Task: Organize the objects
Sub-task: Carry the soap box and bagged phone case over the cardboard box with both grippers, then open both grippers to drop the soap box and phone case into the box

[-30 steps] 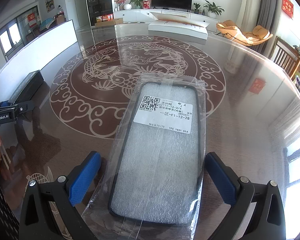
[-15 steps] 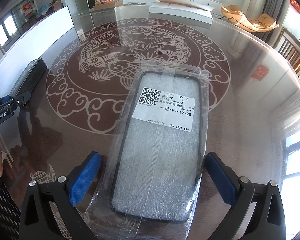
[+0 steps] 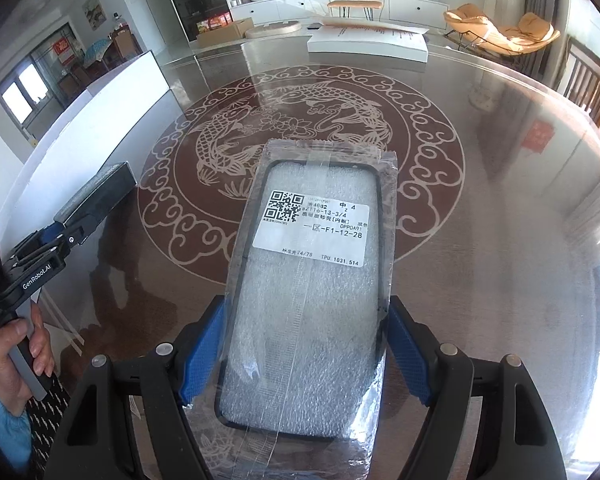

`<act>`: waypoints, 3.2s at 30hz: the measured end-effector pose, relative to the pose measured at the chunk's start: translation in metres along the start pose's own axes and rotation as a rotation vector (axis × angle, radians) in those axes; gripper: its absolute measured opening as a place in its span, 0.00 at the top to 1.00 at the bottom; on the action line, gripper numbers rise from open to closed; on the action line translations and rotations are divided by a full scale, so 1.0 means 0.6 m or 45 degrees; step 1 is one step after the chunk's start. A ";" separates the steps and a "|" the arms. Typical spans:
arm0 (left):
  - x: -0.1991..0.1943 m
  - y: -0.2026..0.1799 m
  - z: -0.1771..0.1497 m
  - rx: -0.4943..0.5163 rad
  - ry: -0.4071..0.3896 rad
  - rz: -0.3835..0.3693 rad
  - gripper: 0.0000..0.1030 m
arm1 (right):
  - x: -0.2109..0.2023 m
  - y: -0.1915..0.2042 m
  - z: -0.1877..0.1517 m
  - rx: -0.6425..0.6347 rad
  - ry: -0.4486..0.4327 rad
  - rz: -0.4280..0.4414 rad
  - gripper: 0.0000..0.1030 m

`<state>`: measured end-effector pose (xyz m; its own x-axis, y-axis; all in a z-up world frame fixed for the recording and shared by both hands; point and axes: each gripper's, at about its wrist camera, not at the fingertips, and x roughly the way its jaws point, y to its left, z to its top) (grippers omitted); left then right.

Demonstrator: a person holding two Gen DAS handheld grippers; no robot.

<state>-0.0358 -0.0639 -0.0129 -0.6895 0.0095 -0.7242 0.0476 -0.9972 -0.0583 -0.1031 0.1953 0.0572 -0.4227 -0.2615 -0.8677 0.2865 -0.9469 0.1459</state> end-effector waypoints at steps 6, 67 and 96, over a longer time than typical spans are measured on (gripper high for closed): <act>-0.014 0.000 0.002 -0.002 -0.036 -0.007 0.45 | -0.030 0.017 0.015 -0.007 -0.063 0.037 0.25; -0.175 0.444 0.059 -0.477 0.076 0.379 0.04 | 0.151 0.713 0.260 -0.701 0.059 0.320 0.00; -0.177 0.434 0.047 -0.594 0.067 0.532 0.00 | 0.144 0.667 0.281 -0.630 -0.025 0.215 0.00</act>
<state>0.0293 -0.3266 0.0682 -0.5088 -0.3589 -0.7826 0.6239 -0.7800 -0.0479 -0.1699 -0.2379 0.1208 -0.3502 -0.4113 -0.8416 0.7220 -0.6909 0.0372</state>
